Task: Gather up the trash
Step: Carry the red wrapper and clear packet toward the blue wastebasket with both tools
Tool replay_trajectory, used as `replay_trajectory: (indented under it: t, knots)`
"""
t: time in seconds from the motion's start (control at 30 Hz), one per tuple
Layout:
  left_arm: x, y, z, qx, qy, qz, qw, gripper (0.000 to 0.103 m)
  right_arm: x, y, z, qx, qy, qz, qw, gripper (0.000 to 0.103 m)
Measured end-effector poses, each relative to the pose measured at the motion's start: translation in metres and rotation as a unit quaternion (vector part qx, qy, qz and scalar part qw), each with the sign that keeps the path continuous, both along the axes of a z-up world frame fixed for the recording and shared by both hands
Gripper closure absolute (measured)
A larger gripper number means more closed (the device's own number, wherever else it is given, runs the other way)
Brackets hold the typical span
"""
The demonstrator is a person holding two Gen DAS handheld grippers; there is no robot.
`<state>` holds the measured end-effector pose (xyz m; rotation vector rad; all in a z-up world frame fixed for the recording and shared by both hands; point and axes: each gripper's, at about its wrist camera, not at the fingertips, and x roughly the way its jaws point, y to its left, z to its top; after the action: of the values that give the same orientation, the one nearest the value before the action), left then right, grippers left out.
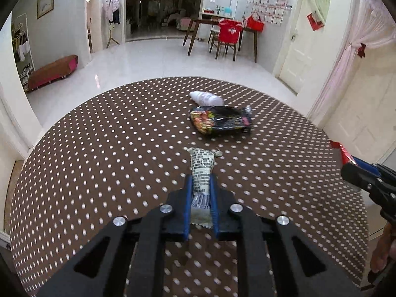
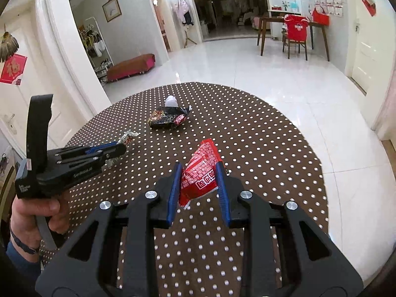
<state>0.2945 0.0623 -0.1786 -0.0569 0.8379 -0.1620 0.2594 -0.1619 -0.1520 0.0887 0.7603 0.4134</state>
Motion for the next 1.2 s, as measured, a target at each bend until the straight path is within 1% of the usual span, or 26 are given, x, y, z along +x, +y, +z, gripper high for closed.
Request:
replay_trajectory:
  t: [0.23, 0.27, 0.47, 0.63, 0.73, 0.83, 1.0, 1.13, 1.2]
  knots:
    - [-0.039, -0.025, 0.023, -0.016, -0.034, -0.010, 0.9993, 0.090, -0.022, -0.013, 0.018, 0.013, -0.021, 0.000, 1.000, 0.075]
    - [-0.037, -0.028, 0.029, -0.018, -0.037, -0.012, 0.9991, 0.090, -0.027, -0.016, 0.021, 0.016, -0.025, -0.001, 1.000, 0.075]
    - [-0.059, -0.055, 0.060, -0.027, -0.068, -0.032, 0.9968, 0.090, -0.044, -0.045, 0.041, 0.034, -0.047, -0.018, 0.998, 0.075]
    - [-0.061, -0.079, 0.077, -0.036, -0.084, -0.050, 0.9946, 0.090, -0.053, -0.078, 0.053, 0.048, -0.059, -0.042, 0.996, 0.075]
    - [-0.064, -0.099, 0.084, -0.042, -0.091, -0.062, 0.9930, 0.090, -0.060, -0.096, 0.058, 0.054, -0.065, -0.055, 0.995, 0.075]
    - [-0.065, -0.119, 0.088, -0.047, -0.094, -0.078, 0.9914, 0.090, -0.065, -0.117, 0.061, 0.061, -0.070, -0.073, 0.993, 0.075]
    - [-0.072, -0.164, 0.090, -0.052, -0.097, -0.114, 0.9874, 0.090, -0.074, -0.159, 0.062, 0.069, -0.073, -0.113, 0.989, 0.075]
    - [-0.073, -0.197, 0.084, -0.054, -0.092, -0.136, 0.9849, 0.090, -0.082, -0.192, 0.056, 0.074, -0.070, -0.147, 0.984, 0.075]
    - [-0.074, -0.217, 0.079, -0.054, -0.088, -0.151, 0.9832, 0.090, -0.086, -0.212, 0.050, 0.078, -0.061, -0.168, 0.981, 0.075]
